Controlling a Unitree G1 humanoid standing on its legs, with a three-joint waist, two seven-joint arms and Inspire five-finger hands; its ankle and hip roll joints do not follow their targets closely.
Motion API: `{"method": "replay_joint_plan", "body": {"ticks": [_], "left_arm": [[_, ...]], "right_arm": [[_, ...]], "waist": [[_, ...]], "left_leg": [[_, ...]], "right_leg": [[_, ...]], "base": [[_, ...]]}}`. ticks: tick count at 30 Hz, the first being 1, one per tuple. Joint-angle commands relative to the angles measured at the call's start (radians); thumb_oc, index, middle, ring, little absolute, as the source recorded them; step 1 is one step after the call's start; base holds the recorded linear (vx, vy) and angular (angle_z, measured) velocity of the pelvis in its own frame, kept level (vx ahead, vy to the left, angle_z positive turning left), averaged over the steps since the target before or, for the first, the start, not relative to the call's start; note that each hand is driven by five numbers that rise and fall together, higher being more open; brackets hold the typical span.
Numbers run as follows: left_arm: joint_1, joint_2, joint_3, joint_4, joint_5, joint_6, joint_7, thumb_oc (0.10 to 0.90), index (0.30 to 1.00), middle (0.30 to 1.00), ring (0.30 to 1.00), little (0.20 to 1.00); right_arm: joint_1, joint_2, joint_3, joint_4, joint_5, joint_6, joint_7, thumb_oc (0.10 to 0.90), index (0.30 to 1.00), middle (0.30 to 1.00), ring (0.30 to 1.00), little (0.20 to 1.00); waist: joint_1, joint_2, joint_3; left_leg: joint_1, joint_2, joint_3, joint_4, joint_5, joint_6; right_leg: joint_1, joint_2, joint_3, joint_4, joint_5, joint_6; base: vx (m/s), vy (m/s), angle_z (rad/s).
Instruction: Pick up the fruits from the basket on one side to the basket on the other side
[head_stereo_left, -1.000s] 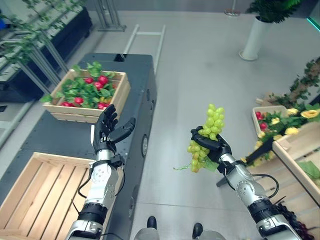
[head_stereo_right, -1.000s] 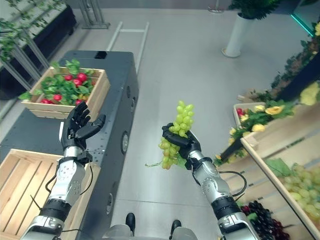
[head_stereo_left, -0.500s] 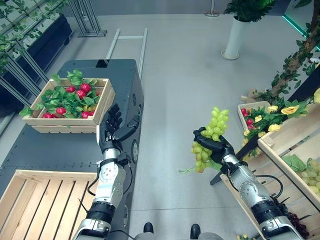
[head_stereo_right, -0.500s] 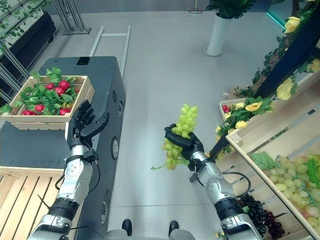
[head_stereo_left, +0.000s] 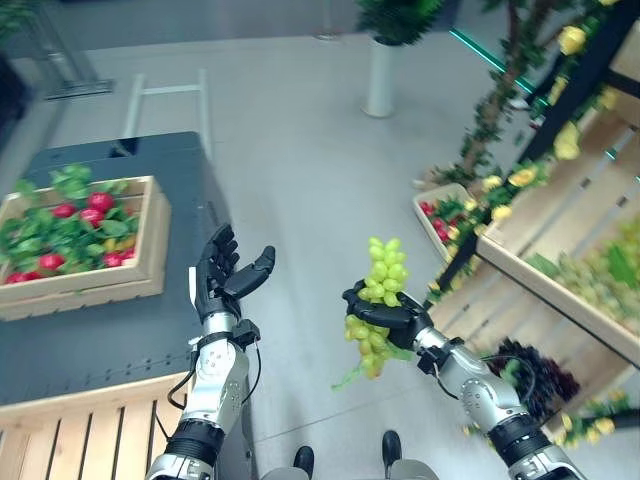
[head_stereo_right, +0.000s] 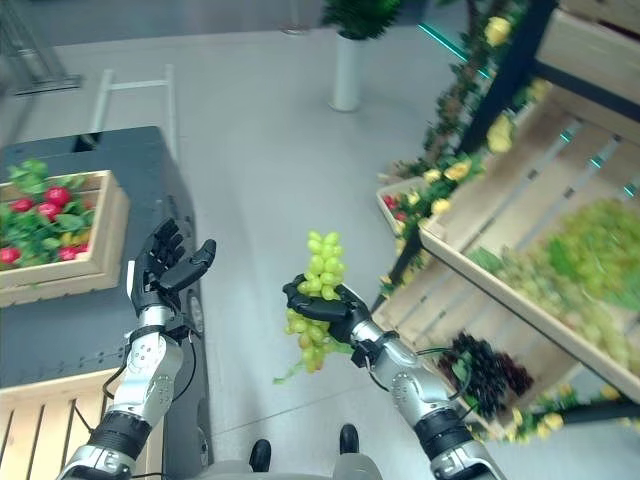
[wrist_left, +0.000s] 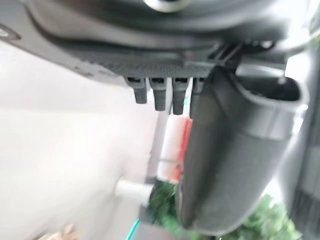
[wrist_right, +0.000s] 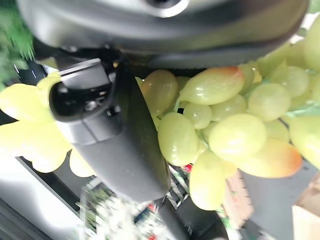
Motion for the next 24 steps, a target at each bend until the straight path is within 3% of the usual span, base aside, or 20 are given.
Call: {"method": "replay_joint_plan", "body": {"ticks": [1,3,4,8,14,20,24], "left_arm": [[-0.053,0.040,0.042,-0.078,0.064,-0.129,-0.001,0.800,0.900,0.900,0.900,0.900],[-0.043,0.033,0.050,-0.071,0.050,-0.130,-0.008,0.800,0.900,0.900,0.900,0.900],[-0.050,0.026,0.045,-0.048,0.056,-0.135,-0.002,0.800,0.900,0.900,0.900,0.900],[-0.056,0.005,0.034,-0.026,0.054,-0.107,0.039,0.800,0.900,0.900,0.900,0.900],[-0.017,-0.016,0.029,-0.022,0.021,-0.084,0.050,0.800,0.900,0.900,0.900,0.900],[0.012,-0.009,0.044,-0.021,0.037,-0.071,0.050,0.800,0.900,0.900,0.900,0.900],[0.022,0.002,0.066,-0.011,0.033,-0.072,0.041,0.800,0.900,0.900,0.900,0.900]], "right_arm": [[-0.072,0.001,-0.030,-0.119,0.002,-0.091,0.135,0.400,0.300,0.300,0.300,0.300],[-0.051,0.010,-0.019,-0.119,-0.012,-0.102,0.141,0.400,0.300,0.300,0.300,0.300],[-0.040,0.015,-0.015,-0.106,-0.014,-0.112,0.142,0.400,0.300,0.300,0.300,0.300],[-0.071,0.005,0.004,-0.095,-0.011,-0.087,0.136,0.400,0.300,0.300,0.300,0.300],[-0.020,-0.040,-0.019,-0.143,-0.023,-0.075,0.151,0.400,0.300,0.300,0.300,0.300],[0.051,-0.082,-0.086,-0.214,-0.001,-0.106,0.216,0.400,0.300,0.300,0.300,0.300],[0.068,-0.119,-0.141,-0.296,0.049,-0.081,0.269,0.400,0.300,0.300,0.300,0.300]], "waist": [[0.039,0.054,-0.066],[0.051,0.048,-0.080],[0.059,0.030,-0.093],[0.048,0.022,-0.101],[0.030,0.021,-0.113],[-0.005,0.022,-0.122],[-0.024,0.022,-0.123]], "left_leg": [[-0.038,0.034,-0.048,0.005,-0.008,-0.033],[-0.062,0.041,-0.033,0.018,0.005,-0.032],[-0.076,0.040,-0.029,0.026,0.007,-0.043],[-0.072,0.069,0.007,0.026,0.011,-0.080],[-0.051,0.081,0.020,0.008,0.005,-0.087],[-0.025,0.092,0.035,0.001,-0.009,-0.085],[-0.017,0.100,0.044,0.001,-0.013,-0.085]], "right_leg": [[0.021,-0.011,-0.097,0.285,-0.010,0.035],[0.061,0.011,-0.093,0.256,-0.072,0.023],[0.115,0.016,-0.102,0.130,-0.066,0.017],[0.148,0.038,-0.080,0.000,-0.036,0.011],[0.161,0.046,-0.088,-0.008,-0.044,0.001],[0.159,0.049,-0.077,-0.008,-0.044,0.002],[0.154,0.050,-0.065,-0.008,-0.041,0.004]], "base": [[-0.28,0.051,-0.72],[-0.12,-0.076,-0.79],[-0.06,-0.122,-0.48],[-0.04,-0.089,-0.31],[0.00,-0.014,-0.25],[0.01,-0.002,-0.03],[0.00,0.000,0.00]]}}
